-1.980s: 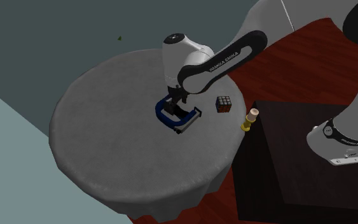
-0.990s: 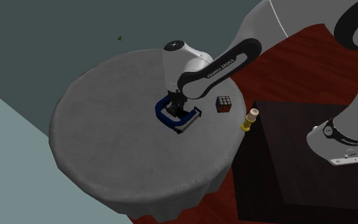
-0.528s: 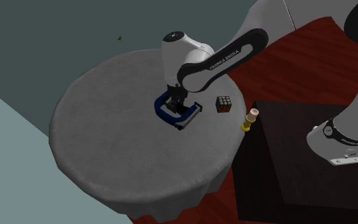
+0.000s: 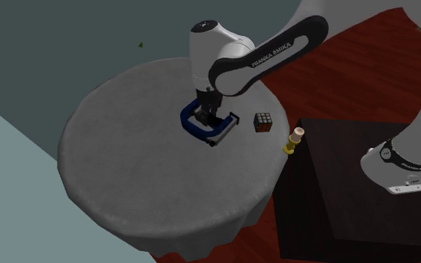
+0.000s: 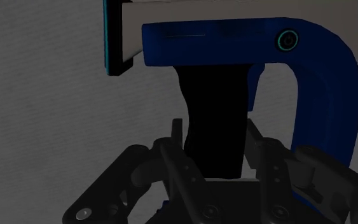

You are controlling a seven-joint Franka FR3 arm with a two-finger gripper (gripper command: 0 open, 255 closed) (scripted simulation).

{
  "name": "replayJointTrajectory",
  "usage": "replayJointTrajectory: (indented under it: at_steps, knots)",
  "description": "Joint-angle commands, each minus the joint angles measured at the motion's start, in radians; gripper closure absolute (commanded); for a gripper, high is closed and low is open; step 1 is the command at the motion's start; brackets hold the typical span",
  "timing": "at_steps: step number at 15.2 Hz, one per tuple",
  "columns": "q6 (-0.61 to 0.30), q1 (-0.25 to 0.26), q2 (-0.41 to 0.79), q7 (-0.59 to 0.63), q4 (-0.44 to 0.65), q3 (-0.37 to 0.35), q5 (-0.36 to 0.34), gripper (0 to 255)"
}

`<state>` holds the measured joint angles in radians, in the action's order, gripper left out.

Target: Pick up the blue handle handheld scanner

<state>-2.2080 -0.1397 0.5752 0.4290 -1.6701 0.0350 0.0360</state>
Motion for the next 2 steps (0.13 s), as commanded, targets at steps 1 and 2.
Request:
replayJointTrajectory:
  at_steps: [1, 2]
  knots:
    - [0.012, 0.000, -0.010, 0.001, 0.003, 0.000, -0.001, 255]
    - [0.012, 0.000, -0.010, 0.001, 0.003, 0.000, -0.001, 255]
